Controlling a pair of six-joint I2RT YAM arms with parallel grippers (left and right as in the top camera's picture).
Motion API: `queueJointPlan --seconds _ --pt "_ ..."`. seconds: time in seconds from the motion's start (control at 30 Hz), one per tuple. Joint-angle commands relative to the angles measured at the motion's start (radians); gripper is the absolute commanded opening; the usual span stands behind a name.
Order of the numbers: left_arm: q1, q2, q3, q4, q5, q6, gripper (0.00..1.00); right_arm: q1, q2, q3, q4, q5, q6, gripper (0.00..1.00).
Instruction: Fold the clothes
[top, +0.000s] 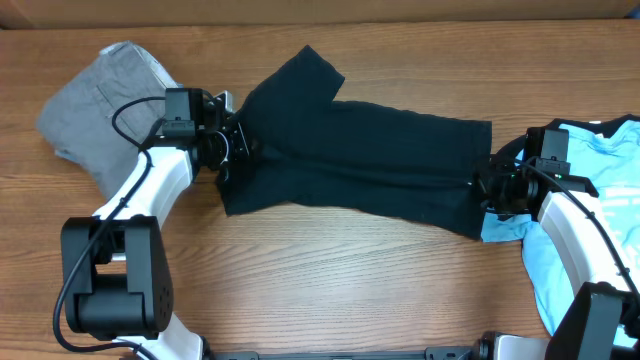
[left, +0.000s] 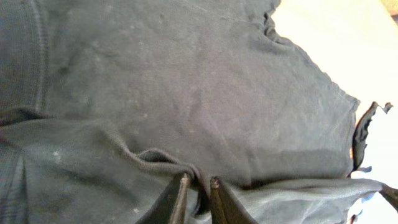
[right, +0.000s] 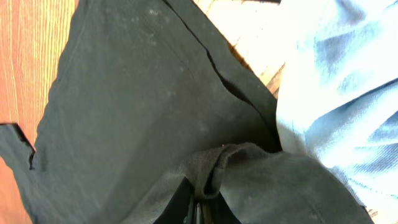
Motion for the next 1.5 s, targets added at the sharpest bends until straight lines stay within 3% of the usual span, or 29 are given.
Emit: queueJointPlan --seconds 0.0,0.1,0.13,0.5,0.6,0.9,1.0,1.1,1.2,1.27,1.47 --pt "-0.016 -0.012 0.020 0.001 -0.005 -0.005 0.40 0.003 -0.002 0.019 0.006 0.026 -0.013 0.13" --pt "-0.014 -0.012 0.020 -0.040 -0.006 0.013 0.50 0.003 -0.002 0.019 -0.002 0.025 -0.040 0.48" --pt "-0.010 -0.012 0.020 -0.062 -0.011 0.029 0.50 0.003 -0.002 0.019 -0.006 0.025 -0.051 0.54" --pt "0.124 -0.012 0.018 -0.429 -0.208 0.197 0.57 -0.022 -0.013 0.021 -0.136 -0.043 -0.208 0.56" --pt "0.138 -0.012 0.010 -0.441 -0.217 0.263 0.59 -0.022 -0.014 0.020 -0.190 -0.045 -0.249 0.56" --pt "0.089 0.003 -0.068 -0.374 -0.288 0.267 0.67 -0.022 -0.014 0.020 -0.268 -0.042 -0.259 0.59" --pt "0.088 0.014 -0.090 -0.367 -0.298 0.267 0.63 -0.022 -0.014 0.020 -0.272 -0.042 -0.259 0.59" --pt "0.088 0.024 -0.105 -0.357 -0.299 0.267 0.52 -0.022 -0.014 0.020 -0.271 -0.042 -0.258 0.59" --pt "0.088 0.024 -0.107 -0.356 -0.298 0.267 0.33 -0.022 -0.014 0.020 -0.271 -0.042 -0.259 0.59" --pt "0.090 0.024 -0.107 -0.359 -0.298 0.263 0.05 -0.022 -0.014 0.020 -0.271 -0.042 -0.258 0.59" --pt "0.164 0.021 -0.039 -0.454 -0.348 0.233 0.04 -0.022 -0.014 0.020 -0.308 -0.042 -0.257 0.60"
